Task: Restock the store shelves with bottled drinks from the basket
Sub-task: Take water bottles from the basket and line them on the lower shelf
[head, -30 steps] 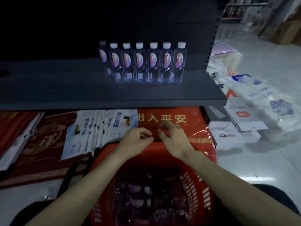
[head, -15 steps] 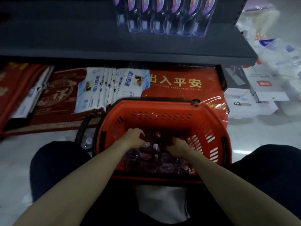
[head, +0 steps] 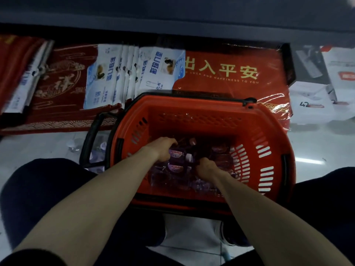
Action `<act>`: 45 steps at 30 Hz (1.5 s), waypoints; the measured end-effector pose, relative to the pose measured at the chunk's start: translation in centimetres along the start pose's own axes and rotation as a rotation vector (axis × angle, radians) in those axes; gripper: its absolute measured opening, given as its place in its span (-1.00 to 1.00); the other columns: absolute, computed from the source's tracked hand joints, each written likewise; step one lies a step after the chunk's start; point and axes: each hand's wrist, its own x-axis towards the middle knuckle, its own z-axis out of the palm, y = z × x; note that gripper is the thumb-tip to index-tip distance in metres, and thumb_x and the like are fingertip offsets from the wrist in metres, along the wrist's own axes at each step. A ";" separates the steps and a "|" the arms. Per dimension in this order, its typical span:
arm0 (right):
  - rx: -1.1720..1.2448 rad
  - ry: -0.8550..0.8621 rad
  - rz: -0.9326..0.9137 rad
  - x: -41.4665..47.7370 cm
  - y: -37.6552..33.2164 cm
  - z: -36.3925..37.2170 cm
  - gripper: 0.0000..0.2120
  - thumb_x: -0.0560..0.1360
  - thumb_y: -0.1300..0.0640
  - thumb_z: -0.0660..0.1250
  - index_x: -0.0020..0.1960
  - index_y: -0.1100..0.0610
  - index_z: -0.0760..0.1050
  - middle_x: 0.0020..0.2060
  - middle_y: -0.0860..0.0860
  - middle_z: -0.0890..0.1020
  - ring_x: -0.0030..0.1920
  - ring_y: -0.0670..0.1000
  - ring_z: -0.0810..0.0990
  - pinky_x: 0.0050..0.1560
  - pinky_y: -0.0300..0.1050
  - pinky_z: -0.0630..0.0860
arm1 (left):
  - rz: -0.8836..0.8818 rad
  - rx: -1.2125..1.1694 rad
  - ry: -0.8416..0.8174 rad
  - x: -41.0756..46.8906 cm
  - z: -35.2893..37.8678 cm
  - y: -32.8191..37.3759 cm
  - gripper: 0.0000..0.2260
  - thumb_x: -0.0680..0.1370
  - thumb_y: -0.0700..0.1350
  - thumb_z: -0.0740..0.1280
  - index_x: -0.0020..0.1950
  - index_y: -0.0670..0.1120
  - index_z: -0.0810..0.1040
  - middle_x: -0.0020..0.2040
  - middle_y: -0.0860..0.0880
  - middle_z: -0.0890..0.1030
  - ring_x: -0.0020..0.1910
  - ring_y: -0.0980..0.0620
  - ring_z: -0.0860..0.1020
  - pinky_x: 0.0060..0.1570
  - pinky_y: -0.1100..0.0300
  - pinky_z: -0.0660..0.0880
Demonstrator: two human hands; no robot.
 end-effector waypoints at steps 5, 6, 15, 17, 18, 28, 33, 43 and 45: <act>-0.062 -0.106 -0.015 2.5 -0.2 1.2 -0.48 0.46 -0.15 0.37 0.29 0.15 0.55 0.21 0.17 0.66 0.17 0.21 0.66 0.10 -0.04 0.54 | 0.002 0.051 -0.072 1.7 0.8 -0.2 -0.41 0.54 -0.21 0.40 0.55 0.07 0.36 0.46 -0.10 0.45 0.37 -0.12 0.49 0.28 0.04 0.51; -0.066 -0.129 -0.019 2.6 -0.3 1.3 -0.46 0.44 -0.17 0.34 0.30 0.13 0.55 0.21 0.15 0.66 0.17 0.19 0.66 0.15 -0.01 0.56 | -0.001 0.064 -0.095 1.9 1.0 -0.3 -0.39 0.54 -0.19 0.42 0.56 0.08 0.34 0.45 -0.10 0.45 0.37 -0.13 0.49 0.27 0.01 0.51; -0.218 -0.173 0.002 4.0 -1.6 1.3 -0.54 0.64 0.05 0.30 0.49 0.18 0.40 0.37 0.20 0.55 0.34 0.20 0.57 0.32 0.01 0.49 | -0.044 0.158 -0.098 3.7 2.3 -0.4 -0.37 0.52 -0.03 0.50 0.51 0.08 0.28 0.42 -0.11 0.37 0.44 -0.17 0.36 0.39 -0.08 0.38; -0.263 -0.176 0.008 3.9 -1.9 1.4 -0.53 0.65 0.08 0.27 0.51 0.22 0.37 0.39 0.22 0.54 0.36 0.21 0.55 0.34 0.02 0.48 | -0.040 0.231 -0.064 3.8 3.0 -0.2 -0.37 0.52 0.00 0.50 0.50 0.04 0.27 0.43 -0.12 0.35 0.47 -0.16 0.31 0.41 -0.08 0.32; -0.280 -0.171 -0.001 3.8 -2.0 1.5 -0.53 0.65 0.11 0.26 0.51 0.25 0.35 0.38 0.23 0.54 0.36 0.22 0.55 0.34 0.03 0.48 | -0.037 0.266 -0.044 3.8 3.3 -0.2 -0.37 0.52 0.01 0.50 0.50 0.03 0.26 0.44 -0.13 0.34 0.48 -0.16 0.29 0.42 -0.08 0.31; -0.152 -0.232 -0.066 3.4 -1.5 0.8 -0.50 0.62 -0.13 0.27 0.46 0.11 0.40 0.26 0.18 0.61 0.21 0.19 0.62 0.12 -0.05 0.53 | 0.065 0.270 0.058 2.9 3.0 -0.9 -0.31 0.59 -0.02 0.43 0.60 -0.08 0.14 0.51 -0.16 0.38 0.48 -0.17 0.38 0.42 -0.04 0.34; -0.101 -0.001 -0.075 2.4 -1.3 0.7 -0.64 0.53 -0.04 0.34 0.23 0.13 0.58 0.04 0.14 0.66 0.08 0.20 0.67 0.04 -0.02 0.63 | 0.036 0.268 0.032 2.1 2.7 -0.7 -0.26 0.62 -0.08 0.40 0.64 -0.12 0.01 0.64 -0.17 0.17 0.59 -0.19 0.24 0.50 -0.13 0.25; 0.076 0.272 -0.131 -1.7 -4.8 -2.0 -0.70 0.45 0.08 0.40 0.11 0.21 0.58 -0.11 0.14 0.62 0.00 0.26 0.66 -0.08 -0.02 0.59 | 0.073 0.217 0.152 -0.6 0.4 -0.7 -0.46 0.59 -0.02 0.41 0.51 -0.02 0.27 0.29 -0.11 0.35 0.31 -0.21 0.45 0.33 -0.17 0.41; 0.135 0.301 -0.071 -3.0 -5.6 -2.8 -0.74 0.45 0.14 0.37 0.12 0.18 0.60 0.00 0.19 0.63 0.11 0.27 0.64 -0.02 -0.03 0.56 | 0.054 0.135 0.163 -1.4 -0.3 -0.5 -0.46 0.59 0.02 0.42 0.49 -0.03 0.27 0.30 -0.13 0.36 0.30 -0.25 0.48 0.32 -0.19 0.42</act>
